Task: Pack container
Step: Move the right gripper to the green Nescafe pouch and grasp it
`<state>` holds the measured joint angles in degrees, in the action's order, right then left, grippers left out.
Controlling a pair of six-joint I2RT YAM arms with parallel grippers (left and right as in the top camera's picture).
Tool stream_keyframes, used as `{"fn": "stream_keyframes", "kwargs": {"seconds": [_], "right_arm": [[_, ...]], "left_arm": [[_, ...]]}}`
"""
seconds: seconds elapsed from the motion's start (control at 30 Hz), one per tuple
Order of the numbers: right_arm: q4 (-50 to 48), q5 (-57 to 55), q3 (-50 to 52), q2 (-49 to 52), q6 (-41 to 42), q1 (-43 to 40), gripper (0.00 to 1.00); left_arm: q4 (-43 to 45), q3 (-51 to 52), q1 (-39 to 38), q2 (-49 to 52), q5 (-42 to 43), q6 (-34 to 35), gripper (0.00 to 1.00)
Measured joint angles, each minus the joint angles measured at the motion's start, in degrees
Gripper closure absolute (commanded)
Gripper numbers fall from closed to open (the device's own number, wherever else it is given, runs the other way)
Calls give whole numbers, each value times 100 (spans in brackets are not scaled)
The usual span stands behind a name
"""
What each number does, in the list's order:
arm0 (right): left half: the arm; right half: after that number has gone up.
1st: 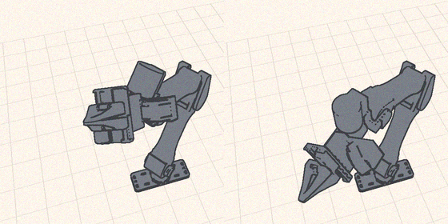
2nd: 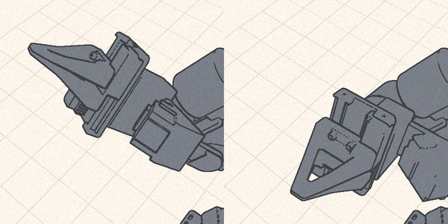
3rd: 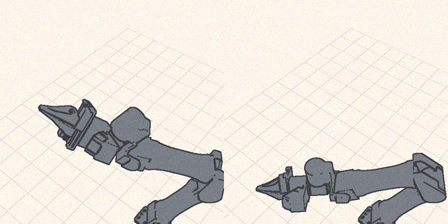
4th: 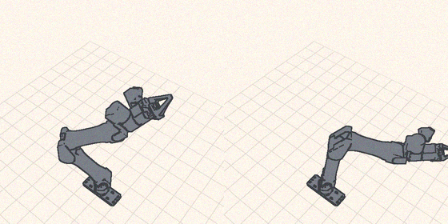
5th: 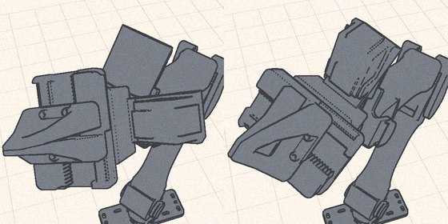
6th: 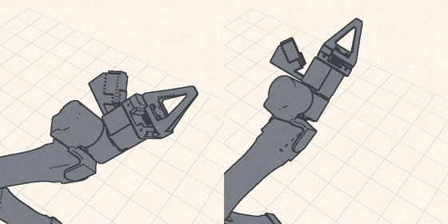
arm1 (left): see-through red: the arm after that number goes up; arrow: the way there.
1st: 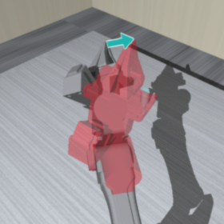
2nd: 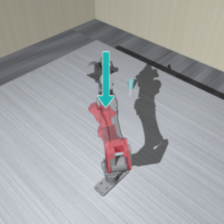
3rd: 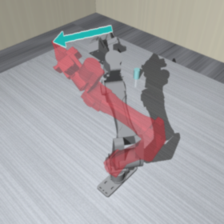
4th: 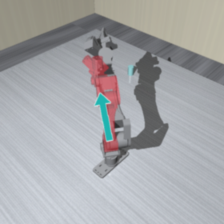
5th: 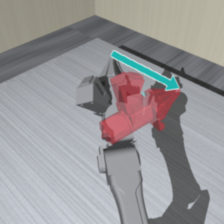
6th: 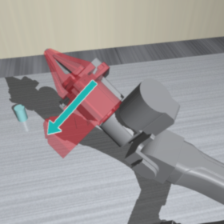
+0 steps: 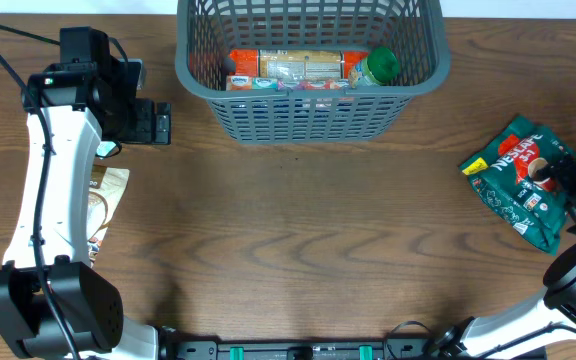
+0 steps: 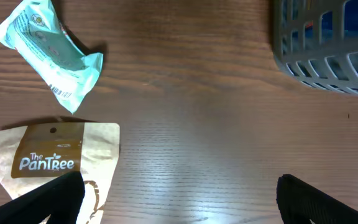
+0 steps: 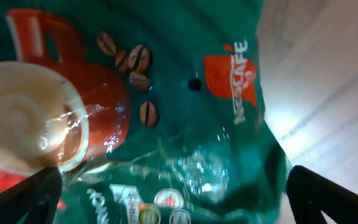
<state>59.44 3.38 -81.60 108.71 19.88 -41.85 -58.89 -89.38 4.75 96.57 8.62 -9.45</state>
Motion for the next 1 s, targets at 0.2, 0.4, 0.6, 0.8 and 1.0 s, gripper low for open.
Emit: {"fn": "stream_keyframes", "kwargs": {"seconds": [0.2,0.4,0.6,0.8,1.0], "right_arm": [[-743,33,431,-2,-181,-20,1],[-1596,354,901,-72,-671,-81,1],[-2660,820,1473,-195,-942,-125,1],[-4024,1416,2227,-302,-968,-140,1],[-4793,1554,2715,-442,-957,-144,7]], "left_arm": [[-24,0,0,0,0,0,1],[-72,0,0,0,0,0,1],[-94,0,0,0,0,0,1],[-155,0,0,0,0,0,1],[-201,0,0,0,2,0,1]]}}
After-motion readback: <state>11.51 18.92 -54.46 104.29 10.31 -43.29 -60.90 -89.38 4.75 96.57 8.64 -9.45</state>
